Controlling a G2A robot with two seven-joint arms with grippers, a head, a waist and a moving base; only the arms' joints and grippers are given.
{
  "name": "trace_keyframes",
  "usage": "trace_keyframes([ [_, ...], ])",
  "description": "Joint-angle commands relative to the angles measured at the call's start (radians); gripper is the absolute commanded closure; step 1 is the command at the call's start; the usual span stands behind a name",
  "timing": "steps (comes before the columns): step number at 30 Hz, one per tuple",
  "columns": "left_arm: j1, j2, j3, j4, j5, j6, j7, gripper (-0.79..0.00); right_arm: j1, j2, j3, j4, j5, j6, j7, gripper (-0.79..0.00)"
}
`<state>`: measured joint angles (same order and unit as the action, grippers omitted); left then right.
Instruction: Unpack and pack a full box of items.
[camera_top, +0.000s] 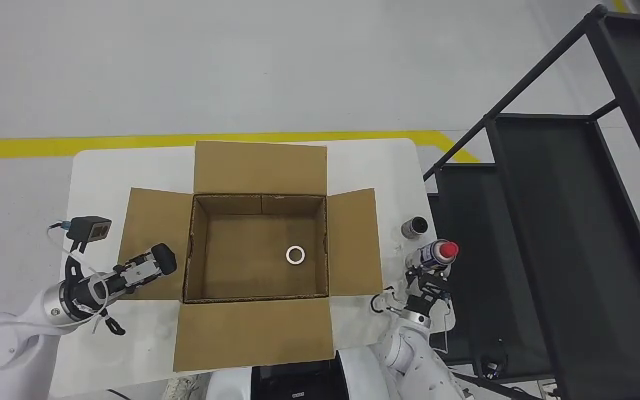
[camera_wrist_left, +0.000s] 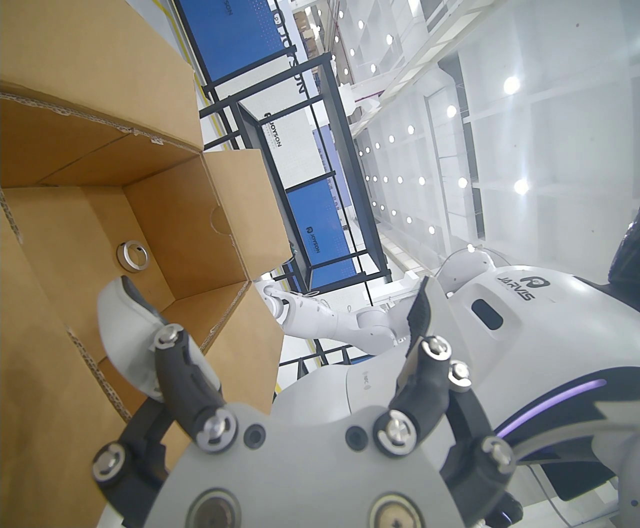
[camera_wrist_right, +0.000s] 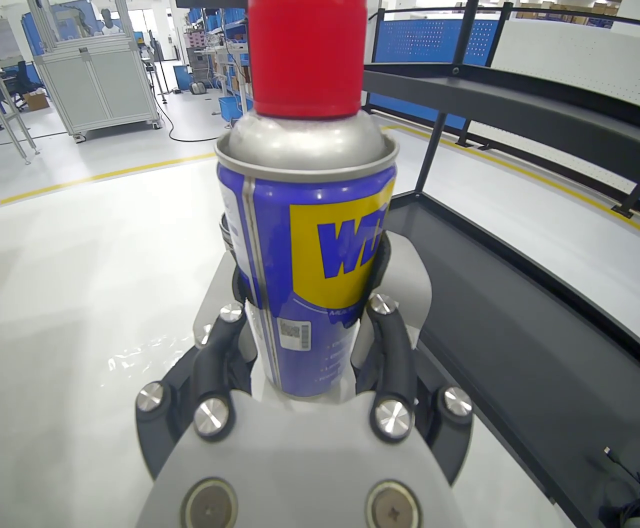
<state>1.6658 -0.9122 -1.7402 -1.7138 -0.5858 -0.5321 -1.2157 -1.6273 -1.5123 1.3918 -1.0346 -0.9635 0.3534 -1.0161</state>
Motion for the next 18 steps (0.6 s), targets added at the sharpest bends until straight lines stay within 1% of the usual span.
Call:
trace_keyframes([
  [1,0.000,0.000,0.000,0.000,0.000,0.000,0.000,-0.785,0.001,-0.001,0.002,0.004,-0.001,0.001,-0.001,-0.249],
  [3,0.000,0.000,0.000,0.000,0.000,0.000,0.000,-0.785,0.002,-0.003,0.004,0.006,-0.004,0.006,-0.009,-0.686],
  [4,0.000,0.000,0.000,0.000,0.000,0.000,0.000,-0.785,0.001,-0.003,0.005,0.007,-0.006,0.006,-0.011,-0.785],
  [13,0.000,0.000,0.000,0.000,0.000,0.000,0.000,-0.785,-0.004,-0.009,0.008,0.007,-0.015,0.003,-0.024,-0.785],
  [18,0.000,0.000,0.000,0.000,0.000,0.000,0.000,-0.785,-0.033,-0.011,0.014,-0.027,-0.032,0.008,-0.059,-0.785],
])
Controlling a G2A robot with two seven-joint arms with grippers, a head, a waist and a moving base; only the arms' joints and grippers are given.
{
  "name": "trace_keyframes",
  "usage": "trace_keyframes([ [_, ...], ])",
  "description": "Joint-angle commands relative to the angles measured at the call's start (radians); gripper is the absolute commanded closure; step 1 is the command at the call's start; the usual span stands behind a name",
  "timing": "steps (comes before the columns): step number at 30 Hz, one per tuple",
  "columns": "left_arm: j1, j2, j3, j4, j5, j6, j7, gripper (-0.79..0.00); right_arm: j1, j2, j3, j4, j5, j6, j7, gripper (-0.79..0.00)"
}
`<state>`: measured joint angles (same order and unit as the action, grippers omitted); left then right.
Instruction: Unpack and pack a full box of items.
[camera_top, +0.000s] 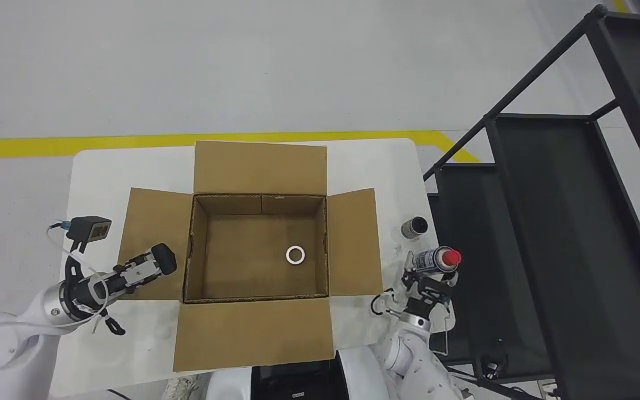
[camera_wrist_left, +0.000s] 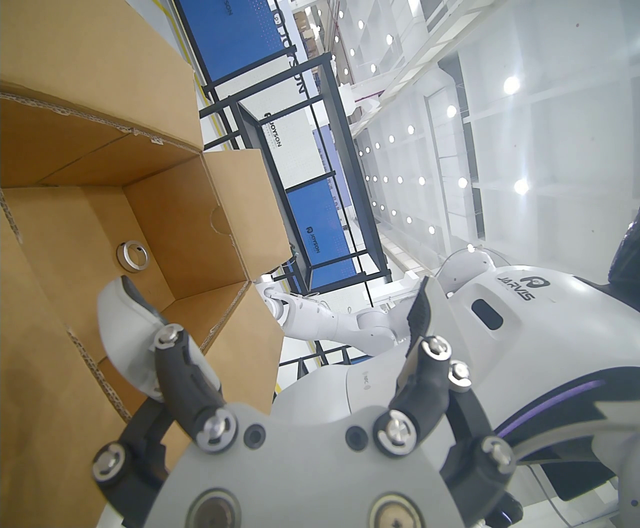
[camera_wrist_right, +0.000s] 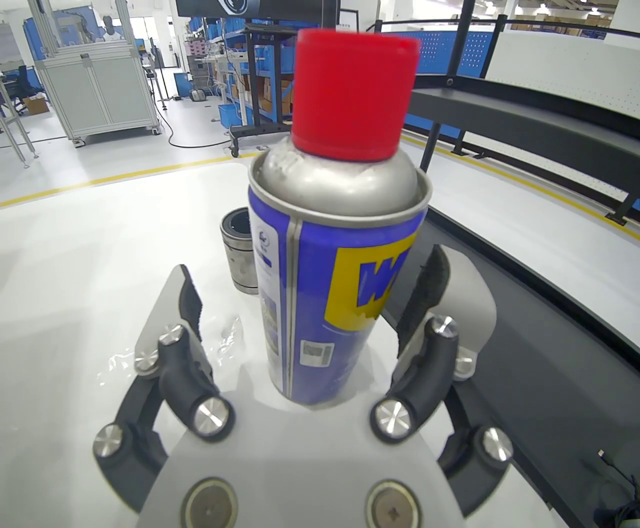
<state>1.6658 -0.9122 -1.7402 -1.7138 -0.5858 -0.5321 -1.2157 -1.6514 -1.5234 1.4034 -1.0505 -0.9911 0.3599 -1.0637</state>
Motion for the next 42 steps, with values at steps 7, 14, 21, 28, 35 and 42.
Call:
trace_keyframes([
  [7,0.000,0.000,0.000,0.000,0.000,0.000,0.000,-0.785,-0.136,0.001,0.033,-0.191,-0.038,0.032,-0.121,-0.785],
  [14,0.000,0.000,0.000,0.000,0.000,0.000,0.000,-0.785,-0.308,0.005,0.054,-0.451,-0.100,0.035,-0.174,-0.785],
  [21,0.000,0.000,0.000,0.000,0.000,0.000,0.000,-0.785,-0.450,0.017,0.043,-0.702,-0.242,-0.049,-0.072,-0.785],
  [28,0.000,0.000,0.000,0.000,0.000,0.000,0.000,-0.785,-0.544,0.041,0.026,-0.935,-0.476,-0.188,0.190,-0.785],
  [35,0.000,0.000,0.000,0.000,0.000,0.000,0.000,-0.785,-0.538,0.061,-0.016,-1.093,-0.660,-0.357,0.426,-0.785],
  [42,0.000,0.000,0.000,0.000,0.000,0.000,0.000,-0.785,-0.518,0.075,-0.117,-1.183,-0.798,-0.528,0.711,-0.785],
])
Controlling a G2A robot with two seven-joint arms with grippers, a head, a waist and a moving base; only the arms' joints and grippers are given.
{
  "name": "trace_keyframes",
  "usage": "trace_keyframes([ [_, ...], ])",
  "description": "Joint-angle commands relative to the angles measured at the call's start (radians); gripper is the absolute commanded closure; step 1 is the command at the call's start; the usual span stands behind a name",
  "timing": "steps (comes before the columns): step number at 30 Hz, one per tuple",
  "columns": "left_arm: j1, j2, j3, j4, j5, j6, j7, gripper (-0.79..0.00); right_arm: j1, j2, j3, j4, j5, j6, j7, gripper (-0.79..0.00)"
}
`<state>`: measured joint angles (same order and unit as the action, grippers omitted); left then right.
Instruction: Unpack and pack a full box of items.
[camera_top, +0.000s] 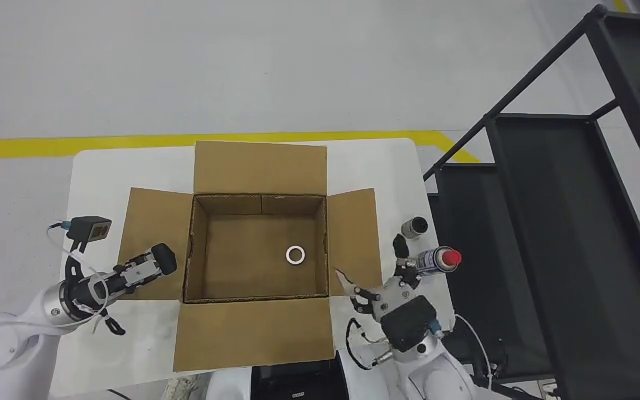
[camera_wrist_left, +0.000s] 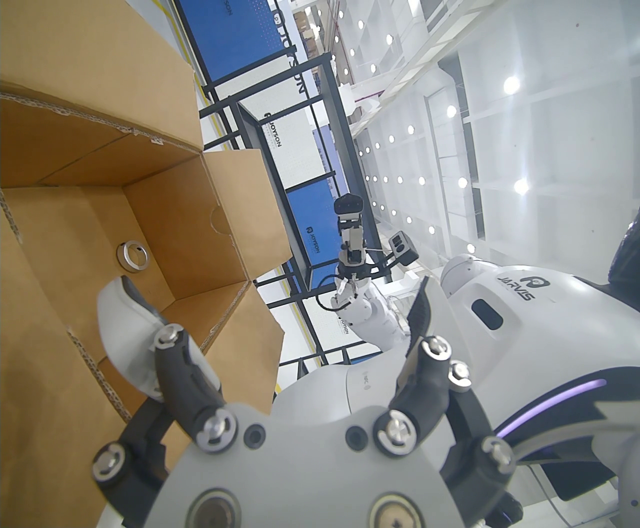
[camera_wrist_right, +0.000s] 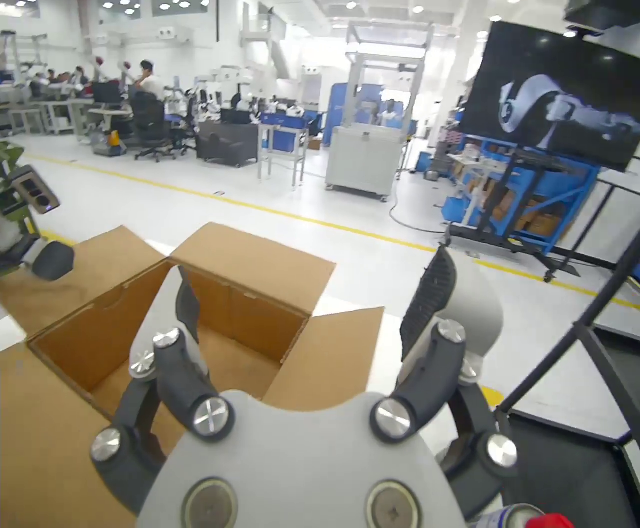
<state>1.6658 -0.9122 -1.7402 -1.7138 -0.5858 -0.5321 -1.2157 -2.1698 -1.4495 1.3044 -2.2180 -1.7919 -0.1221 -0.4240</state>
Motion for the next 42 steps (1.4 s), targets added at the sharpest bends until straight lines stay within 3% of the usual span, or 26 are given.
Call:
trace_keyframes([
  [1,0.000,0.000,0.000,0.000,0.000,0.000,0.000,-0.785,0.005,0.004,-0.035,-0.027,0.002,-0.092,0.139,-0.785],
  [6,0.000,0.000,0.000,0.000,0.000,0.000,0.000,-0.785,0.051,0.012,-0.097,-0.074,0.119,-0.293,0.394,-0.785],
  [11,0.000,0.000,0.000,0.000,0.000,0.000,0.000,-0.785,0.081,0.015,-0.124,-0.061,0.227,-0.330,0.566,-0.785],
  [42,0.000,0.000,0.000,0.000,0.000,0.000,0.000,-0.785,0.081,0.015,-0.124,-0.061,0.227,-0.330,0.566,-0.785],
])
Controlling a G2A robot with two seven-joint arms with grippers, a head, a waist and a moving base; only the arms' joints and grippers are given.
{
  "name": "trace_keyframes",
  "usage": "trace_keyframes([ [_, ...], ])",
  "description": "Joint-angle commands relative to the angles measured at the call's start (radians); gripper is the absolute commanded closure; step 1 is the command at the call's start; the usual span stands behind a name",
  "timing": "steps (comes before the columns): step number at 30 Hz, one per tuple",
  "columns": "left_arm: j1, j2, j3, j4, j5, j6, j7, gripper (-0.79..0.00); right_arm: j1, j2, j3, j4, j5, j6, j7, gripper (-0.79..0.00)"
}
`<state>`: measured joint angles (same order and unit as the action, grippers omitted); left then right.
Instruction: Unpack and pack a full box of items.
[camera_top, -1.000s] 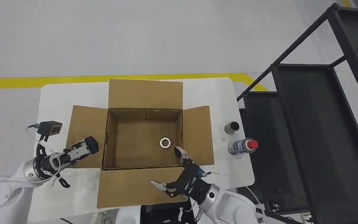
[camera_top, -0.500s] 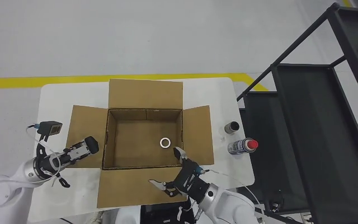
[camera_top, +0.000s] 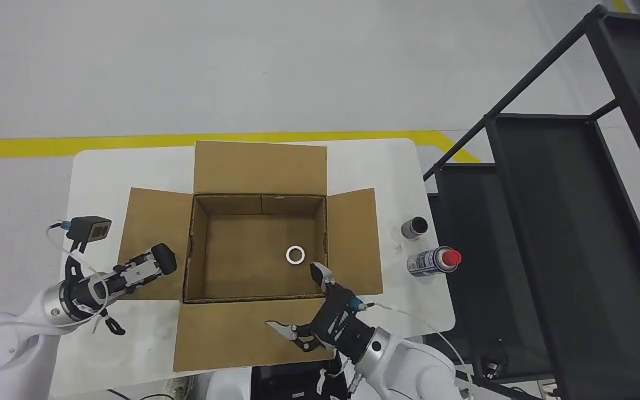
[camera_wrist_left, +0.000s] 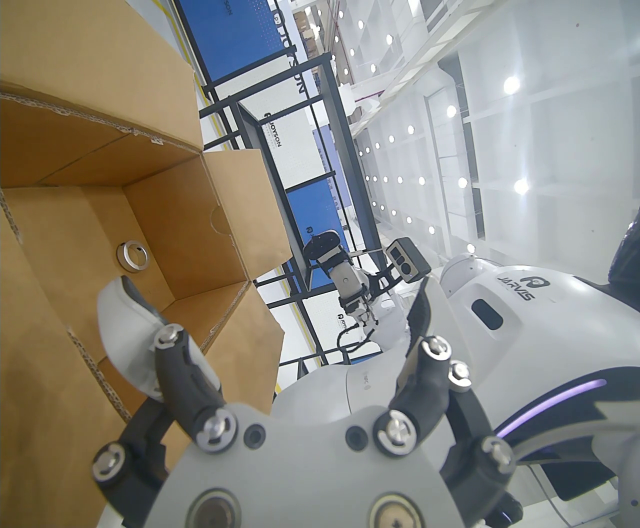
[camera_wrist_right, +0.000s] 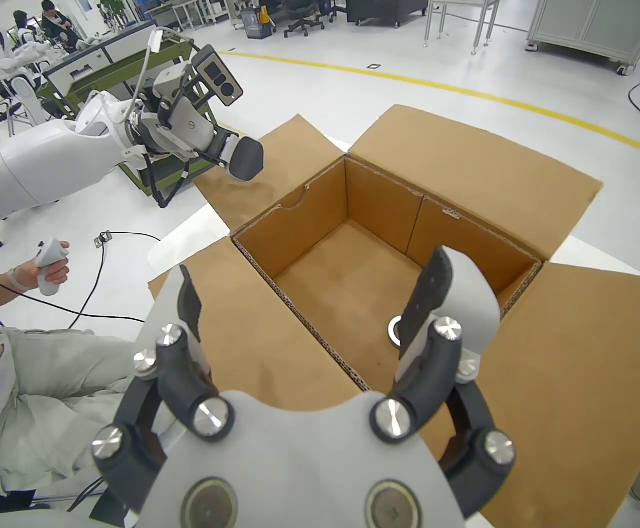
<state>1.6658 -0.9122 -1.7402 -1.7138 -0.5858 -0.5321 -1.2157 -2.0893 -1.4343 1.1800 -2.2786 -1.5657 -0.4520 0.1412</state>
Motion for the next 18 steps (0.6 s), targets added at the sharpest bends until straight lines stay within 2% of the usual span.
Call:
trace_keyframes([
  [1,0.000,0.000,0.000,0.000,0.000,0.000,0.000,-0.785,0.000,0.000,0.000,0.000,0.000,0.000,0.001,-0.785],
  [5,0.000,0.000,0.000,0.000,0.000,0.000,0.000,-0.785,0.011,0.000,-0.011,0.010,0.020,0.009,0.019,-0.785],
  [10,0.000,0.000,0.000,0.000,0.000,0.000,0.000,-0.785,0.079,-0.004,-0.082,-0.004,0.203,0.018,0.193,-0.785],
  [14,0.000,0.000,0.000,0.000,0.000,0.000,0.000,-0.785,0.153,-0.011,-0.120,0.008,0.337,0.134,0.396,-0.785],
  [18,0.000,0.000,0.000,0.000,0.000,0.000,0.000,-0.785,0.268,-0.023,-0.137,0.031,0.401,0.287,0.499,-0.785],
])
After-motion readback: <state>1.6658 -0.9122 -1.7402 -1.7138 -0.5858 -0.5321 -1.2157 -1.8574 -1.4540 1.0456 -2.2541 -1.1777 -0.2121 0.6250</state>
